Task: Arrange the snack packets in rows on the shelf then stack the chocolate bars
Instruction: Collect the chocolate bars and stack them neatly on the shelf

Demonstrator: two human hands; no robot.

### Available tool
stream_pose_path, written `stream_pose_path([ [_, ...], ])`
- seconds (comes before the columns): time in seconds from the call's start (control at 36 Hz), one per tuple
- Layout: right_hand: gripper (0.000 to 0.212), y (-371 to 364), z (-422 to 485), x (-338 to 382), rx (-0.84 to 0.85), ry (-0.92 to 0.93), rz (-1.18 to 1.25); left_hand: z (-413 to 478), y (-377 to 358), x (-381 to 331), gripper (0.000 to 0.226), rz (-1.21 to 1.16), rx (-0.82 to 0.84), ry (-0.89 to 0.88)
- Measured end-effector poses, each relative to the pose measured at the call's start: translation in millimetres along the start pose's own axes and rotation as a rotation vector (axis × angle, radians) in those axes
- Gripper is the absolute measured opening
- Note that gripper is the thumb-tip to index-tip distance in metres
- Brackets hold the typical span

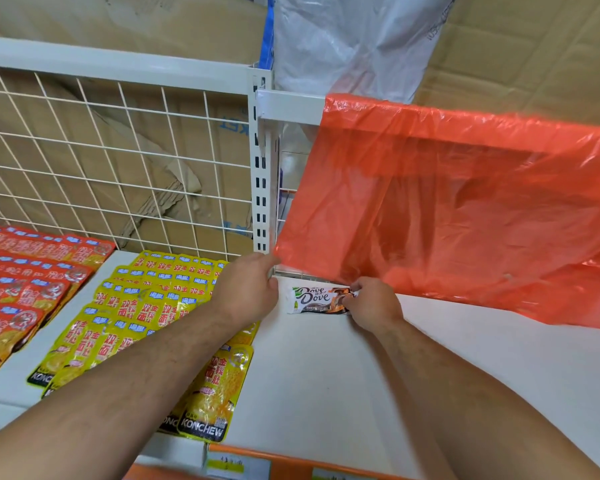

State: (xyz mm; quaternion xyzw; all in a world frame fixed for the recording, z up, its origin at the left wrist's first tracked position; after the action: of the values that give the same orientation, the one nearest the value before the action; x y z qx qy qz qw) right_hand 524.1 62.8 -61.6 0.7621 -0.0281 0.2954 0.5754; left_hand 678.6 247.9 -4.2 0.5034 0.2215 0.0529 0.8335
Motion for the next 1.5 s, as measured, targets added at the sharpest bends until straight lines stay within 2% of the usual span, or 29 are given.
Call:
stream_pose_path([
  [0.28,0.027,-3,-7,2,0.065,-0.021,-0.015,-3,-4,1,0.04,-0.008,0.05,0.042],
  [0.83,0.019,1,-17,0,0.031,-0.011,0.036,-13,-2,-8,0.042,-0.013,0.105,0.049],
  [0.92,0.024,2,-20,0,0.015,-0.005,0.037,-14,-3,-12,0.043,-0.011,0.123,0.035],
  [1.08,0.03,10,-29,-2,-0.083,0.052,-0.053,-14,-14,-29,0.043,0.058,0.171,-0.101],
  [1.19,0.052,12,-46,-11,-0.142,0.151,-0.34,-12,-35,-50,0.066,0.117,0.247,-0.217],
  [1.31,0.066,12,-68,-36,-0.105,0.158,-0.459,-13,-58,-77,0.077,0.119,0.312,-0.316],
  [1.39,0.068,19,-83,-61,-0.099,0.101,-0.454,-16,-78,-102,0.075,0.099,0.373,-0.39],
  [1.5,0.071,39,-106,-99,-0.132,0.021,-0.446,-23,-99,-142,0.06,0.066,0.452,-0.454],
])
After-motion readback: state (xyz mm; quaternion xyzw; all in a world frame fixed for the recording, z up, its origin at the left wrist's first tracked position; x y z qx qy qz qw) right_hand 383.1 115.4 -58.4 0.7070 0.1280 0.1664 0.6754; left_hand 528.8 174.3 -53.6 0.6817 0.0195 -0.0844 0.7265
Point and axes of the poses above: each hand's wrist, its own z-axis towards the middle knuckle, its own y-axis out of the back of the hand, x = y × z, the point moved 8 cm from there along z, towards the middle knuckle, and after that the axes turned 11 degrees about -y, right-handed, at the moved point
